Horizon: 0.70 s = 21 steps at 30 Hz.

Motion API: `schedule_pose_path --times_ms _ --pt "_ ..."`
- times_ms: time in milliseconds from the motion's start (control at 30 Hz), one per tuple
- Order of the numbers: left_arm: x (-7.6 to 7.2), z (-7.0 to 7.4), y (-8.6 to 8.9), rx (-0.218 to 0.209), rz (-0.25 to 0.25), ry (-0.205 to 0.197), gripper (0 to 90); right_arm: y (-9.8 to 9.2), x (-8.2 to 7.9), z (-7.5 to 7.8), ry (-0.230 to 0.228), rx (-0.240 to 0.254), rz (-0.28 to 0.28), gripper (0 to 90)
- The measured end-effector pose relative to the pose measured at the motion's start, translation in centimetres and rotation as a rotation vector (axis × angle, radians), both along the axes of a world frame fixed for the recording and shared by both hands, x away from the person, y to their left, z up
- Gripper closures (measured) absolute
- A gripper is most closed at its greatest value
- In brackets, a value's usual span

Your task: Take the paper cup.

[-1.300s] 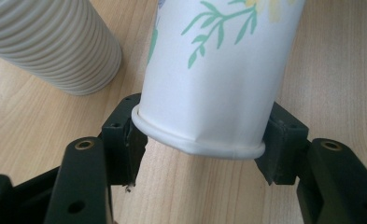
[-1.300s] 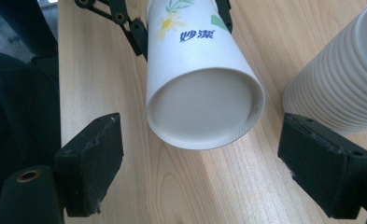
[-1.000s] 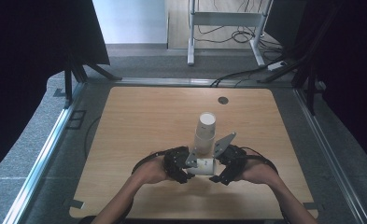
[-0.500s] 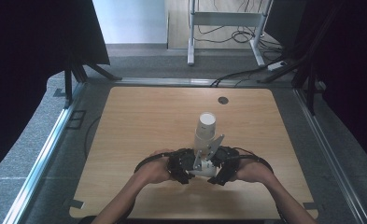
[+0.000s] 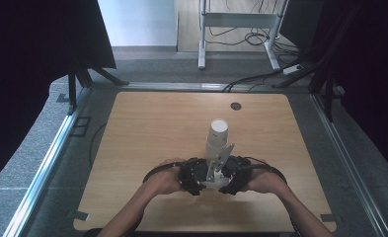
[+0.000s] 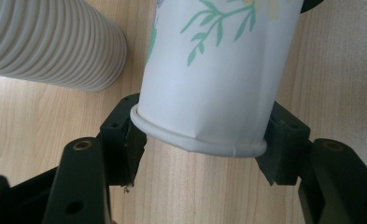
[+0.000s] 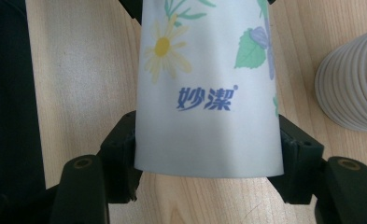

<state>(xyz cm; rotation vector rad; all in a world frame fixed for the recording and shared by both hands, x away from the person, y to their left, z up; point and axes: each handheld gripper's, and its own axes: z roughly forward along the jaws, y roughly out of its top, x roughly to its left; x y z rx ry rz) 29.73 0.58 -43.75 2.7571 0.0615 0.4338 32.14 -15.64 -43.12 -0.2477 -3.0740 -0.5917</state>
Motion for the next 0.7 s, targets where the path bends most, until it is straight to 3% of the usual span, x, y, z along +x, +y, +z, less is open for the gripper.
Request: schedule_pose_path --times_ms 33,67,200,267,300,467,500,533,567,700 --pt "-0.1 -0.1 -0.1 -0.014 0.006 0.005 39.0 0.0 0.0 -0.1 0.000 0.001 0.003 36.3" --pt "0.0 0.0 -0.1 0.005 -0.003 -0.002 38.9 0.0 0.0 -0.1 0.002 -0.004 0.002 36.5" --pt "0.0 -0.1 -0.1 0.001 -0.013 0.009 37.6 0.0 -0.1 -0.1 0.011 -0.018 -0.011 36.9" --pt "-0.1 -0.2 -0.1 -0.025 -0.005 0.020 35.5 0.0 -0.1 -0.1 0.008 -0.010 -0.003 37.0" --pt "0.0 -0.1 -0.1 -0.011 -0.017 0.019 34.1 -0.1 -0.2 -0.1 0.008 -0.006 -0.006 37.0" --pt "0.2 0.1 0.3 -0.074 -0.008 0.056 25.8 -0.5 -0.3 0.2 0.012 0.015 -0.010 37.0" --pt "0.2 0.0 0.4 -0.121 0.015 0.077 23.7 -0.6 -0.3 0.3 0.013 0.024 -0.009 37.0" --pt "0.4 0.3 0.6 -0.106 0.002 0.077 21.9 -0.7 -0.3 0.3 0.012 0.040 -0.003 37.0" --pt "0.6 0.5 0.8 -0.117 -0.005 0.090 20.2 -0.8 -0.3 0.4 0.000 0.048 0.009 37.0" --pt "1.0 1.0 1.4 -0.201 0.007 0.147 14.9 -1.2 -0.3 0.8 -0.011 0.079 0.016 36.9"
